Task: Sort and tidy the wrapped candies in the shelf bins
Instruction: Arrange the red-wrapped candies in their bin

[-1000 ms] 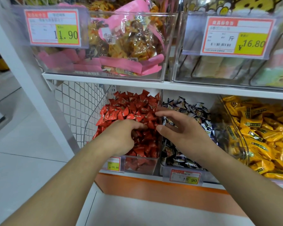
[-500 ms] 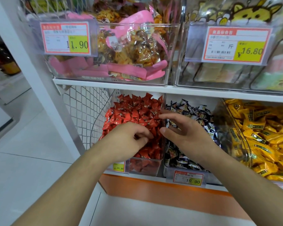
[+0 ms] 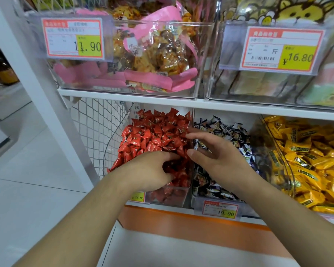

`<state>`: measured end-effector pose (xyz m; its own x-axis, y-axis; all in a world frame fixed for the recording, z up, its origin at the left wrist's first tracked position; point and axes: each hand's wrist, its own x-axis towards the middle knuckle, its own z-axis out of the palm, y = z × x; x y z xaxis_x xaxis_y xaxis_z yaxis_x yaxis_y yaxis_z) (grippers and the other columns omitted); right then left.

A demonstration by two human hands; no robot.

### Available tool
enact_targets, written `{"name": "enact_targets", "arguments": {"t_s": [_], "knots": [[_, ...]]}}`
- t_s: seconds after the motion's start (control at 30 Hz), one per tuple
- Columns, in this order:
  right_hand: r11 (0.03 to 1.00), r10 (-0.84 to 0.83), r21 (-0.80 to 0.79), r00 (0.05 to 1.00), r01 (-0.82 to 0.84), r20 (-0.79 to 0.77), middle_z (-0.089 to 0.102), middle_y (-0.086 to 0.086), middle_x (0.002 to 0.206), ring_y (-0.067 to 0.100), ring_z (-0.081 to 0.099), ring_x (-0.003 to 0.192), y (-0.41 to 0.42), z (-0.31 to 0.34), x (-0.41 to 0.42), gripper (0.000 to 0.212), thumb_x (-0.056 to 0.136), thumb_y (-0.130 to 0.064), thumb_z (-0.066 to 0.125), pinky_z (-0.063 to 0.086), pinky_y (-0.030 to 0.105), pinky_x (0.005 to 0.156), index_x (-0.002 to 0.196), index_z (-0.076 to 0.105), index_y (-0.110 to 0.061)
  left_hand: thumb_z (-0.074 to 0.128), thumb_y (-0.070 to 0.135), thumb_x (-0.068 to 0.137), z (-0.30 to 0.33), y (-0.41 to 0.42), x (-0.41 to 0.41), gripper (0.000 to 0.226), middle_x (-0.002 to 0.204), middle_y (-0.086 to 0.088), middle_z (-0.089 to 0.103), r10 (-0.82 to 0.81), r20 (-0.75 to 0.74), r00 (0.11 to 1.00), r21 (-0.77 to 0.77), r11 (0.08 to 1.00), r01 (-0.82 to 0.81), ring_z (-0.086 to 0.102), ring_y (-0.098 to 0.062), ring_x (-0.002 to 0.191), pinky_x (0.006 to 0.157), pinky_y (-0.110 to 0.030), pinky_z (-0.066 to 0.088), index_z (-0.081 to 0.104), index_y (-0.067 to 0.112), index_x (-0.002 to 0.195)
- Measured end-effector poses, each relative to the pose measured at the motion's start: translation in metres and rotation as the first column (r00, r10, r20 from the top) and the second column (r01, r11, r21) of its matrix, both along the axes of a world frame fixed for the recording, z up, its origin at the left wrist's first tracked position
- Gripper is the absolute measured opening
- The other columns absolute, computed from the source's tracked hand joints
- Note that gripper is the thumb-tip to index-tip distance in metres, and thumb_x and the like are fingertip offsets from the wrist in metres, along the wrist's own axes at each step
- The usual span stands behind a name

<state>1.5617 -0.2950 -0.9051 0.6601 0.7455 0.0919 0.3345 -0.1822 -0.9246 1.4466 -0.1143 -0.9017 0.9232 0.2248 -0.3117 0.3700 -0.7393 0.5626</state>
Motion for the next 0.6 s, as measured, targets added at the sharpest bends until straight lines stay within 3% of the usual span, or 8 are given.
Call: {"name": "enact_targets", "arguments": {"t_s": [0.1,0.23,0.43,0.6], "knots": [[1.0,0.002,0.001,1.0,-0.002,0.016,0.053,-0.03,0.145,-0.01,0.049,0.134,0.0,0.0,0.0,0.029,0.096,-0.032,0.071,0.041,0.029,0.117,0.121,0.068,-0.046,0.07,0.029,0.092,-0.001,0.002,-0.001,0.065,0.139,0.024,0.058,0.013,0.046,0.999,0.0,1.0,-0.013,0.062,-0.002,0.113,0.095,-0.025,0.055,0.044,0.054,0.147],[1.0,0.008,-0.01,1.0,-0.008,0.02,0.052,-0.031,0.145,-0.01,0.049,0.134,-0.001,0.001,0.0,0.029,0.096,-0.033,0.071,0.041,0.028,0.117,0.122,0.068,-0.046,0.075,0.024,0.088,-0.002,0.006,-0.005,0.067,0.137,0.03,0.055,0.038,0.12,0.992,-0.032,0.999,-0.034,0.059,0.001,0.117,0.099,-0.024,0.053,0.05,0.054,0.142],[1.0,0.016,0.003,1.0,-0.016,0.026,0.052,-0.031,0.146,-0.013,0.045,0.136,0.0,0.001,0.0,0.029,0.097,-0.03,0.071,0.041,0.028,0.117,0.122,0.068,-0.043,0.076,0.023,0.089,-0.003,0.012,-0.014,0.053,0.119,0.027,0.066,0.109,0.22,0.969,-0.104,0.991,-0.088,0.063,0.007,0.106,0.092,-0.03,0.058,0.06,0.058,0.125],[1.0,0.011,-0.001,1.0,-0.011,0.019,0.051,-0.029,0.148,-0.007,0.047,0.137,0.0,0.0,0.0,0.029,0.096,-0.032,0.071,0.042,0.03,0.117,0.121,0.068,-0.045,0.075,0.015,0.09,0.003,0.012,-0.017,0.038,0.103,0.026,0.071,0.141,0.278,0.95,-0.081,0.989,-0.123,0.069,0.004,0.089,0.085,-0.027,0.06,0.071,0.045,0.114]]}}
